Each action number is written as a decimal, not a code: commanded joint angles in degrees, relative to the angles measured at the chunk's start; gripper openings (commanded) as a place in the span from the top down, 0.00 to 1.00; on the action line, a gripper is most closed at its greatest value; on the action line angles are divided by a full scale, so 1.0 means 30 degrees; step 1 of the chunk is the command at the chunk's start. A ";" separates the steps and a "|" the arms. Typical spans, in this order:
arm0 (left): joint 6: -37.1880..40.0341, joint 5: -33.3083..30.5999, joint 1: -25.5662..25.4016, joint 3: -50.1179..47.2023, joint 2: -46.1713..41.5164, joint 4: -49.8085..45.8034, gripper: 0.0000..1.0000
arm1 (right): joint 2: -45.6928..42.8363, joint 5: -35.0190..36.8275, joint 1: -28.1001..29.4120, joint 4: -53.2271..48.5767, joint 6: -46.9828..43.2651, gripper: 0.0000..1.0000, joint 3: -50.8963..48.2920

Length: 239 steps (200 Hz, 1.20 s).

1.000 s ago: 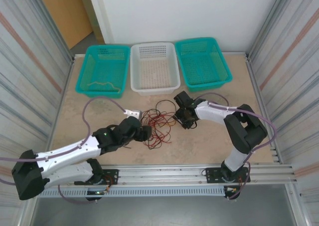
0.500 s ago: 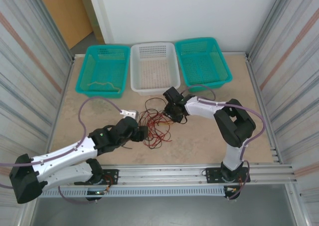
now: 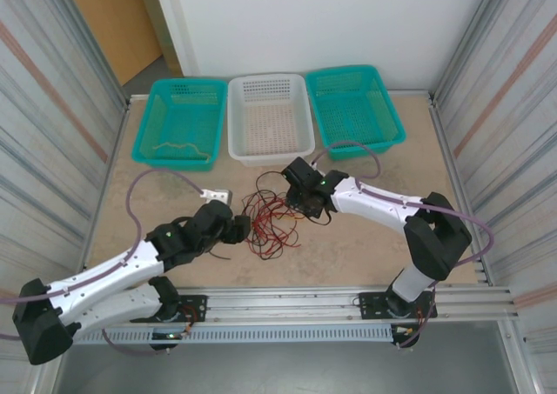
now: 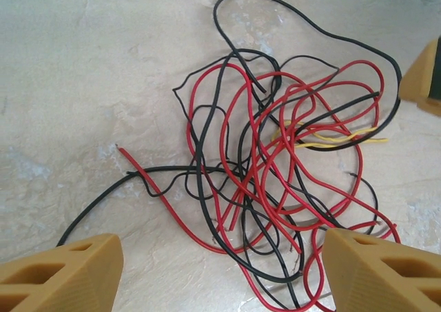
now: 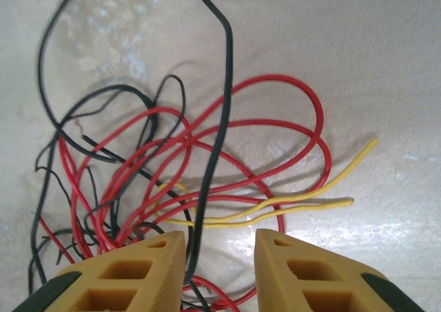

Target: Untangle the cables

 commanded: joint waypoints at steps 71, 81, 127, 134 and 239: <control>0.0471 0.0164 0.0742 0.0342 -0.1831 -0.1180 0.25 | 0.1673 0.0273 0.0644 0.1141 0.2472 0.72 -0.0305; 0.0466 0.0433 0.0878 0.0148 -0.1805 -0.0954 0.26 | 0.1145 0.0847 0.0922 0.0896 0.1997 0.69 -0.0153; 0.0518 0.1301 0.0990 0.0051 -0.1641 -0.0526 0.28 | -0.0534 0.1570 0.0256 -0.1093 -0.1652 1.00 0.1128; 0.0585 0.1489 0.0974 0.0021 -0.1641 -0.0332 0.29 | -0.0746 0.1373 0.0127 -0.0807 -0.2560 1.00 0.1327; 0.1655 0.5893 -0.1555 0.2679 0.5799 0.6487 0.38 | -0.4176 0.1717 -0.1966 -0.5097 -0.7782 0.38 0.3332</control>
